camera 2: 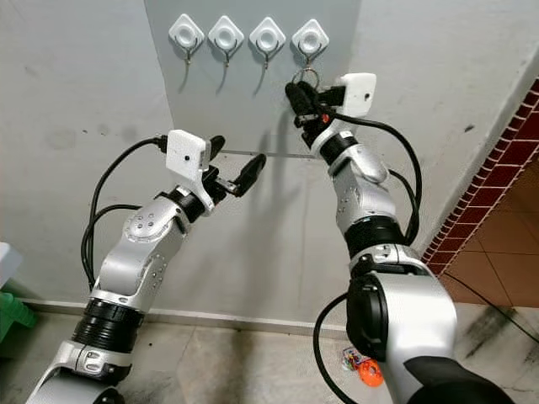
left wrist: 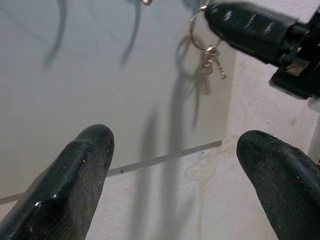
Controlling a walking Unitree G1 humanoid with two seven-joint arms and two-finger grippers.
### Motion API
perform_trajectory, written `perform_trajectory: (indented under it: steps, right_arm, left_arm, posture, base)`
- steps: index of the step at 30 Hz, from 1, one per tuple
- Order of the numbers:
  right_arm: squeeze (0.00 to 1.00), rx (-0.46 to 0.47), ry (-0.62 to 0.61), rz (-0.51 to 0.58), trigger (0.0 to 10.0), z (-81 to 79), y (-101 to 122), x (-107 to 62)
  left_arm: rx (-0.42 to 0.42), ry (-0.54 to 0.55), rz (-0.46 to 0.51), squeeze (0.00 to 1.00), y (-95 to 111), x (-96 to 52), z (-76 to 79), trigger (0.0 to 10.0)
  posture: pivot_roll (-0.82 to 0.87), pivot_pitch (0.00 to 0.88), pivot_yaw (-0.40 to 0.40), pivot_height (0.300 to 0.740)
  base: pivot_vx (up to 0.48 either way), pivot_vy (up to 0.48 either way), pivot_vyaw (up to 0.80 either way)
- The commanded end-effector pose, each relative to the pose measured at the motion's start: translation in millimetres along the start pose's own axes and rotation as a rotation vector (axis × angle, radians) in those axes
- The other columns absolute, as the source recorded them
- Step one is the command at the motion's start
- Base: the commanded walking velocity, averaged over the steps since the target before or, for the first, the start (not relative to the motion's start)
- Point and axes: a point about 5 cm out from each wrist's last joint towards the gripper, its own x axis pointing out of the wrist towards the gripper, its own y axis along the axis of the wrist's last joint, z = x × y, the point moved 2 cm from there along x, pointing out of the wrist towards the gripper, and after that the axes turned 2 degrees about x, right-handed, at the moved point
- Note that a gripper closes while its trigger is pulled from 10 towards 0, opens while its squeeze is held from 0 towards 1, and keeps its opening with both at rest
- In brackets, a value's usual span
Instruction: Hang keys on a hook
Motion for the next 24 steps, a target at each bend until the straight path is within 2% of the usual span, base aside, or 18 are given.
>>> perform_trajectory:
  steps: [1,7,11,14,16,17,18,21,22,24]
  right_arm:
    - [1.00,0.008,-0.014,0.052,10.0,0.0,7.2,0.8]
    - [1.00,0.009,-0.081,0.127,10.0,5.0,2.9,-13.2]
    - [1.00,-0.005,-0.085,0.123,10.0,3.8,-3.7,-19.6]
    - [1.00,0.002,-0.077,0.100,10.0,2.6,-14.3,-29.6]
    - [1.00,0.000,-0.082,0.068,10.0,2.5,-26.3,-42.4]
    - [1.00,0.000,-0.082,0.068,10.0,2.5,-26.3,-42.4]
    - [1.00,-0.007,-0.086,0.046,10.0,2.0,-34.1,-51.1]
    - [1.00,-0.025,-0.087,0.010,10.0,0.8,-44.1,-61.6]
    - [1.00,-0.048,-0.092,-0.019,10.0,0.9,-53.0,-72.0]
    - [1.00,-0.037,-0.111,-0.040,10.0,1.6,-59.4,-81.2]
  left_arm:
    - [0.007,0.023,0.004,0.00,1.3,-2.6,-4.0,10.0]
    - [-0.005,0.083,-0.007,0.00,-4.8,-5.6,-10.0,10.0]
    - [0.000,0.109,-0.015,0.00,-8.2,-7.1,-12.7,10.0]
    - [-0.014,0.129,-0.018,0.00,-9.9,-8.5,-15.1,10.0]
    - [-0.009,0.160,-0.029,0.00,-15.0,-11.5,-18.5,10.0]
    - [-0.009,0.160,-0.029,0.00,-15.0,-11.5,-18.5,10.0]
    - [-0.013,0.180,-0.039,0.00,-20.1,-14.9,-20.7,10.0]
    - [-0.014,0.205,-0.056,0.00,-26.6,-18.6,-23.0,10.0]
    - [-0.019,0.229,-0.074,0.00,-32.5,-21.6,-25.0,10.0]
    - [-0.028,0.257,-0.092,0.00,-38.1,-24.9,-27.5,10.0]
  posture:
    - [0.05,0.000,0.027,0.740]
    - [0.05,0.000,0.028,0.740]
    - [0.05,0.000,0.028,0.740]
    - [0.05,0.000,0.027,0.740]
    - [0.05,0.000,0.027,0.740]
    - [0.05,0.000,0.027,0.740]
    - [0.05,0.000,0.027,0.740]
    - [0.05,0.000,0.027,0.740]
    - [0.04,0.000,0.029,0.740]
    - [0.04,0.000,0.033,0.740]
  base:
    - [0.000,0.000,0.00]
    - [0.000,0.000,0.00]
    - [0.000,0.000,0.00]
    - [0.000,0.000,0.00]
    - [0.000,0.000,0.00]
    - [0.000,0.000,0.00]
    - [0.000,0.000,0.00]
    - [0.000,0.000,0.00]
    - [0.000,0.000,0.00]
    - [0.000,0.000,0.00]
